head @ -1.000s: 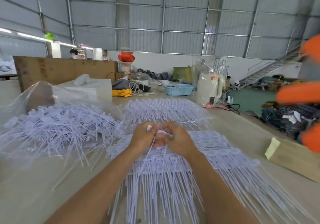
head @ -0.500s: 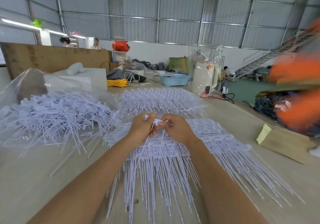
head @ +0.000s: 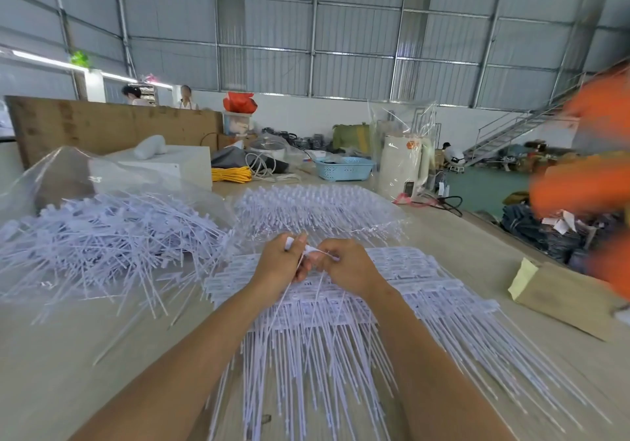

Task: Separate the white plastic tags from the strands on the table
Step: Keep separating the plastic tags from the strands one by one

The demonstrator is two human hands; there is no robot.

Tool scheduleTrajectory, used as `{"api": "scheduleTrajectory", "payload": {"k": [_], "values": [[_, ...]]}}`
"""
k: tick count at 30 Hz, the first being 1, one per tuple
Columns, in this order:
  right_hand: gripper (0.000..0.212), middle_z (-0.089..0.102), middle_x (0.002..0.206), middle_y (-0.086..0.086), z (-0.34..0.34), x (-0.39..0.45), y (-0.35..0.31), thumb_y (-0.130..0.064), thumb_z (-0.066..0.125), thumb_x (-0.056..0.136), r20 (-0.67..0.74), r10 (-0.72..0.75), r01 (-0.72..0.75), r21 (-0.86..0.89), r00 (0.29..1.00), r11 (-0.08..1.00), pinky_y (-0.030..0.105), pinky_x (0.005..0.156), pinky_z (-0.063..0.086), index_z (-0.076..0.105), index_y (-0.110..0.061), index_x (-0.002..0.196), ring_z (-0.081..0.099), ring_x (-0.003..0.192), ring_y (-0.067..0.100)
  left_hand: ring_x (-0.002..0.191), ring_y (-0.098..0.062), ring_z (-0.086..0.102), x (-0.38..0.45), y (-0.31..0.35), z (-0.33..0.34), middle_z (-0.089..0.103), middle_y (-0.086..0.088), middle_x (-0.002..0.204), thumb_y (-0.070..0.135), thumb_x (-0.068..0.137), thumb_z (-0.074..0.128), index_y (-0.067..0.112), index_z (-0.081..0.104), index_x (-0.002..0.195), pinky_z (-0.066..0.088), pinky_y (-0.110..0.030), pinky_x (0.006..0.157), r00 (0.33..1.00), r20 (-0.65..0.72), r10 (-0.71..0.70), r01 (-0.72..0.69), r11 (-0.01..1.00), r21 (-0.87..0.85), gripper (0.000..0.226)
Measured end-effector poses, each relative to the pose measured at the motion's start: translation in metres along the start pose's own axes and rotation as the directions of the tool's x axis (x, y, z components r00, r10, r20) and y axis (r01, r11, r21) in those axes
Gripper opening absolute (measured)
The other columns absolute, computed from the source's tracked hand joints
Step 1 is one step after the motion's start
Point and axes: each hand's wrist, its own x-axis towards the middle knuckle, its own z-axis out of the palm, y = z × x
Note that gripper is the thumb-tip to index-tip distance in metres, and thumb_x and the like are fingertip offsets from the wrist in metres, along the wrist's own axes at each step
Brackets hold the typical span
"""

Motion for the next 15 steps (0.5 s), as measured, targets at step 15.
{"api": "scheduleTrajectory", "payload": {"k": [15], "values": [[0.038,0.057,0.074,0.019,0.002,0.007,-0.011,-0.029,0.054,0.094,0.082,-0.045,0.055,-0.127,0.996,0.990,0.031,0.060,0.032,0.062,0.006,0.081,0.046,0.067,0.021,0.035,-0.009,0.042,0.002,0.001,-0.005,0.052,0.002,0.045,0.022,0.098,0.052,0.010,0.053,0.071,0.032,-0.020,0.039,0.997,-0.073,0.015,-0.013,0.999,0.032,0.030]]}}
